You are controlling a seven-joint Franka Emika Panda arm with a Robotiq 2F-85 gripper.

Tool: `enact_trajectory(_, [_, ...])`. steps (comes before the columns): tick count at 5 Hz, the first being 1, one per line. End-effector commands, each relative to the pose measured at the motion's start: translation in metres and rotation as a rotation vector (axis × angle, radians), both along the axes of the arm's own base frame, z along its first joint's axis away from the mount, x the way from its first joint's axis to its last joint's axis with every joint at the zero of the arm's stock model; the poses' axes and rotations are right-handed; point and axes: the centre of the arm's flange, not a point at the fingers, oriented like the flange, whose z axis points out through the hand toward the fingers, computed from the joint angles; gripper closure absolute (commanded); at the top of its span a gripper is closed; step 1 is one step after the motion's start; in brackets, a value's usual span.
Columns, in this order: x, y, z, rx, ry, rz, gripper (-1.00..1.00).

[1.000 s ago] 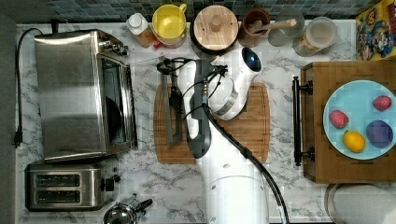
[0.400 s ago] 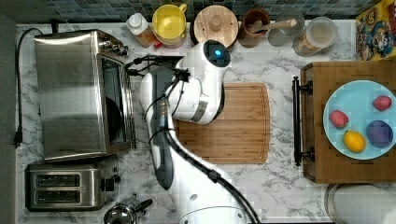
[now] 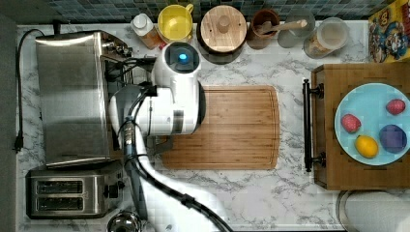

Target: Close the oven.

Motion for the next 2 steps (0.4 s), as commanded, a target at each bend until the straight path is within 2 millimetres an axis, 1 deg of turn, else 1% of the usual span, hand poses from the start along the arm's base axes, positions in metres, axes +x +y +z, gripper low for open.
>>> enact_trajectory(1, [-0.0389,0.1882,0.0845,-0.276,-0.205,0.138,1.0])
enact_trajectory(2, [-0.0388,0.1923,0.092,-0.272,-0.222,0.119,1.0])
